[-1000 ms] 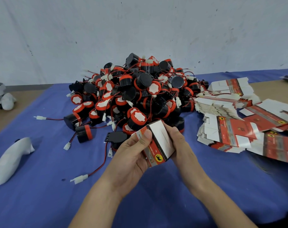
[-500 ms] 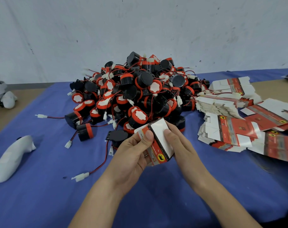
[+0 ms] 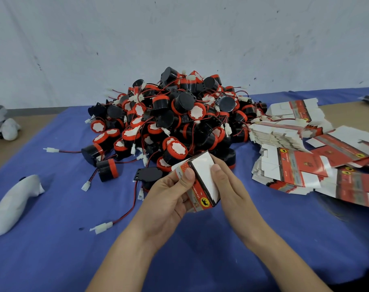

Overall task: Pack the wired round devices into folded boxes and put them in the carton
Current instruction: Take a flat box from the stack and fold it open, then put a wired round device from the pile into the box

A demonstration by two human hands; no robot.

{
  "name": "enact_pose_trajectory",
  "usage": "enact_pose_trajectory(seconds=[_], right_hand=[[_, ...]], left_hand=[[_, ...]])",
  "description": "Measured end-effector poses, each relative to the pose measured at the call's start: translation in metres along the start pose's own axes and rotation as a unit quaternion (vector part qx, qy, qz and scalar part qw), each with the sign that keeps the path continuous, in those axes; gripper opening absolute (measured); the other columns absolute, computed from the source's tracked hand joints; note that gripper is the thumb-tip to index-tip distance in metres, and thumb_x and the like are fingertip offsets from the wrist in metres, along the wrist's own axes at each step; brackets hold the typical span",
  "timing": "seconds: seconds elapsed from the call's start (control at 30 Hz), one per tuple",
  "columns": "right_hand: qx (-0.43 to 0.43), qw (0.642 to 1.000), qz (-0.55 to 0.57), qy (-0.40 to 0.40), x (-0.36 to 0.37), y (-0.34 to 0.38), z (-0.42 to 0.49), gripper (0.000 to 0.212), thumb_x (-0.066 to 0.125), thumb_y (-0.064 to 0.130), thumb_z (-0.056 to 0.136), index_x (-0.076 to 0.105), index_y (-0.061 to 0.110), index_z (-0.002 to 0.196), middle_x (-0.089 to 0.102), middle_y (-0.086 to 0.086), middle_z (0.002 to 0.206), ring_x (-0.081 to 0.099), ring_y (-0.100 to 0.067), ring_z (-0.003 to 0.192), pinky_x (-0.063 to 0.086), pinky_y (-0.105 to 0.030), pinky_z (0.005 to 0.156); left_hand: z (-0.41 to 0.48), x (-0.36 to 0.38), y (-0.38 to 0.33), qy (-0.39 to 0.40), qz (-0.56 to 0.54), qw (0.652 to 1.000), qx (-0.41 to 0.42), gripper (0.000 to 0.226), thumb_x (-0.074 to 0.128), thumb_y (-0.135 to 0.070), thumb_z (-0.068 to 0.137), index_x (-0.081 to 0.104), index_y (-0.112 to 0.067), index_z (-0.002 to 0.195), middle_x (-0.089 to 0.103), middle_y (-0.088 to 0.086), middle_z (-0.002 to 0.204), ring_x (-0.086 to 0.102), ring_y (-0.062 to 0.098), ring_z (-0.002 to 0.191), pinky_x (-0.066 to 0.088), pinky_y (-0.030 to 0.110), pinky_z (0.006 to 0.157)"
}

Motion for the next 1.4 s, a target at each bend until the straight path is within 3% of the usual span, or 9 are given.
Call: enact_pose_trajectory(seconds=[0.2, 0.3, 0.4, 0.5, 0.67, 0.87, 1.07, 1.23, 1.4], right_hand=[[0.0, 1.0, -0.019, -0.009, -0.004, -0.004, 0.001, 0.039, 0.042, 0.044, 0.099, 0.055, 0.041, 0.135, 0.067, 0.017, 0.128, 0.059, -0.003, 0.124, 0.048, -0.015, 0.095], [-0.011, 0.999, -0.028, -0.036, -0.011, -0.003, 0.004, 0.044, 0.042, 0.05, 0.097, 0.053, 0.04, 0.139, 0.06, 0.021, 0.138, 0.051, -0.001, 0.133, 0.043, -0.026, 0.111], [-0.023, 0.998, -0.034, -0.053, -0.02, -0.002, 0.006, 0.043, 0.044, 0.064, 0.098, 0.055, 0.049, 0.136, 0.059, 0.022, 0.138, 0.049, 0.001, 0.134, 0.041, -0.025, 0.113], [-0.025, 0.997, -0.068, -0.037, -0.021, -0.005, 0.008, 0.054, 0.047, 0.074, 0.089, 0.051, 0.053, 0.138, 0.057, 0.028, 0.137, 0.047, 0.008, 0.133, 0.043, -0.016, 0.105], [0.014, 0.989, -0.134, 0.052, -0.006, -0.021, 0.008, 0.039, 0.054, 0.048, 0.099, 0.043, 0.069, 0.129, 0.065, 0.026, 0.126, 0.061, 0.003, 0.118, 0.049, -0.013, 0.093], [0.03, 0.988, -0.152, 0.015, -0.025, -0.023, 0.01, 0.03, 0.05, 0.036, 0.104, 0.052, 0.058, 0.124, 0.07, 0.019, 0.111, 0.067, -0.003, 0.104, 0.053, -0.021, 0.086], [0.033, 0.978, -0.202, -0.034, -0.038, -0.021, 0.009, 0.014, 0.053, 0.041, 0.102, 0.05, 0.048, 0.114, 0.063, 0.033, 0.106, 0.063, 0.008, 0.095, 0.05, -0.01, 0.07], [0.046, 0.967, -0.247, -0.046, -0.045, -0.029, 0.008, 0.012, 0.051, 0.036, 0.104, 0.047, 0.045, 0.11, 0.059, 0.037, 0.106, 0.059, 0.011, 0.098, 0.045, -0.007, 0.069], [0.032, 0.973, -0.222, -0.048, -0.041, -0.024, 0.008, 0.028, 0.052, 0.042, 0.102, 0.045, 0.046, 0.129, 0.059, 0.033, 0.117, 0.059, 0.008, 0.108, 0.049, -0.01, 0.075]], left_hand=[[0.001, -0.006, -0.005, -0.044, 0.014, 0.999, 0.028, 0.04, 0.067, -0.035, 0.081, 0.075, -0.014, 0.114, 0.074, 0.013, 0.112, 0.073, 0.026, 0.099, 0.061, 0.032, 0.074], [-0.004, -0.011, -0.021, -0.094, 0.207, 0.966, 0.123, 0.024, 0.066, -0.038, 0.085, 0.072, -0.023, 0.104, 0.076, -0.003, 0.095, 0.072, 0.011, 0.088, 0.056, 0.02, 0.069], [-0.014, 0.004, -0.024, -0.075, 0.538, 0.807, 0.23, 0.006, 0.059, -0.024, 0.099, 0.061, -0.025, 0.093, 0.065, -0.009, 0.081, 0.057, 0.009, 0.077, 0.044, 0.022, 0.067], [-0.017, 0.02, 0.0, -0.019, 0.725, 0.636, 0.264, 0.02, 0.056, -0.005, 0.081, 0.061, -0.017, 0.096, 0.064, -0.004, 0.083, 0.058, 0.023, 0.078, 0.037, 0.032, 0.077], [-0.013, 0.037, 0.016, 0.005, 0.798, 0.541, 0.265, 0.046, 0.074, -0.008, 0.068, 0.07, -0.019, 0.113, 0.074, -0.005, 0.094, 0.066, 0.019, 0.088, 0.04, 0.033, 0.087], [-0.024, 0.049, 0.006, 0.002, 0.758, 0.567, 0.322, 0.031, 0.049, -0.029, 0.099, 0.071, -0.016, 0.117, 0.072, -0.007, 0.108, 0.061, 0.014, 0.109, 0.039, 0.035, 0.109], [-0.048, 0.022, -0.046, -0.143, 0.607, 0.664, 0.413, 0.023, 0.045, -0.026, 0.103, 0.066, -0.019, 0.108, 0.063, -0.014, 0.105, 0.054, 0.007, 0.106, 0.041, 0.029, 0.096], [-0.038, -0.065, -0.058, -0.349, 0.572, 0.708, 0.222, 0.029, 0.049, -0.022, 0.098, 0.055, -0.022, 0.126, 0.054, -0.015, 0.116, 0.046, 0.01, 0.113, 0.042, 0.038, 0.096], [-0.018, -0.093, -0.035, -0.299, 0.679, 0.668, 0.061, 0.067, 0.055, -0.048, 0.094, 0.035, -0.022, 0.152, 0.039, 0.005, 0.152, 0.029, 0.026, 0.142, 0.027, 0.043, 0.114]])
Point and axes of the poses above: each hand's wrist, its own z-axis towards the middle knuckle, its own x-axis out of the palm, y = z × x, the point moved 9 cm from there along z, towards the middle knuckle
